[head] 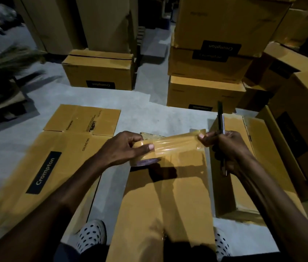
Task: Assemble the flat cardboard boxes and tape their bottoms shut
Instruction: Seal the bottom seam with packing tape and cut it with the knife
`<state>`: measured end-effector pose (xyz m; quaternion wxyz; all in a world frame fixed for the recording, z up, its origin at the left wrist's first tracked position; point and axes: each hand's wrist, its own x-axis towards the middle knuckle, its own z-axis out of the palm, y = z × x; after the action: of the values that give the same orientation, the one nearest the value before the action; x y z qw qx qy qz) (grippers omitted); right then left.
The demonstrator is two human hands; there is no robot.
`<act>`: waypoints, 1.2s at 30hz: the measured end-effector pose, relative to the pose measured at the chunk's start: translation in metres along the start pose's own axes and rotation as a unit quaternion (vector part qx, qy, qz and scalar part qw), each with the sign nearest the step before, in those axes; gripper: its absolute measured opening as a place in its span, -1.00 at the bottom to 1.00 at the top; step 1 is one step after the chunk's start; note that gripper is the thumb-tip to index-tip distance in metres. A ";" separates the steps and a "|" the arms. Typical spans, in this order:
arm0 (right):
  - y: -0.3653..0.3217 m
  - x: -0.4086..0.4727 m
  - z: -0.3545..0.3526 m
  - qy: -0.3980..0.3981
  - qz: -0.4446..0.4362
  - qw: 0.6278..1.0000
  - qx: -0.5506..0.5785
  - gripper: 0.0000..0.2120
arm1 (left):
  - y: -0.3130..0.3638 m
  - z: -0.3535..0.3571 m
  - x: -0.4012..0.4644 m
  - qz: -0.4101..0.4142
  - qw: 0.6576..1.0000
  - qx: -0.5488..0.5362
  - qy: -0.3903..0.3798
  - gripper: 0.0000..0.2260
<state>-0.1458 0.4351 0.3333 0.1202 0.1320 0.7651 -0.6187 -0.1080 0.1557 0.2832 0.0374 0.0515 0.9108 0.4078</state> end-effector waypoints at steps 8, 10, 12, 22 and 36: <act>0.003 0.010 -0.018 0.022 0.001 1.000 0.019 -0.89 | -0.010 -0.009 0.000 -0.021 0.998 0.050 0.042 -0.44; 0.004 0.015 -0.027 0.032 0.012 0.999 0.019 -0.85 | -0.012 -0.014 0.001 0.004 1.000 -0.022 0.005 -0.51; 0.007 0.019 -0.031 0.036 0.017 0.999 0.009 -0.85 | -0.012 -0.014 0.004 -0.011 0.999 0.028 0.032 -0.50; 0.016 0.040 -0.043 0.053 0.048 0.997 0.026 -0.82 | -0.041 -0.035 0.028 -0.036 0.997 0.066 0.017 -0.43; 0.048 0.115 -0.023 0.061 0.071 0.996 0.001 -0.75 | -0.073 -0.023 0.111 -0.098 0.876 0.468 0.069 -0.16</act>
<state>-0.2373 0.4736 0.2536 0.1172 0.2234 0.7591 -0.6001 -0.2257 0.1037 0.2410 -0.0137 -0.0548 0.9960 -0.0690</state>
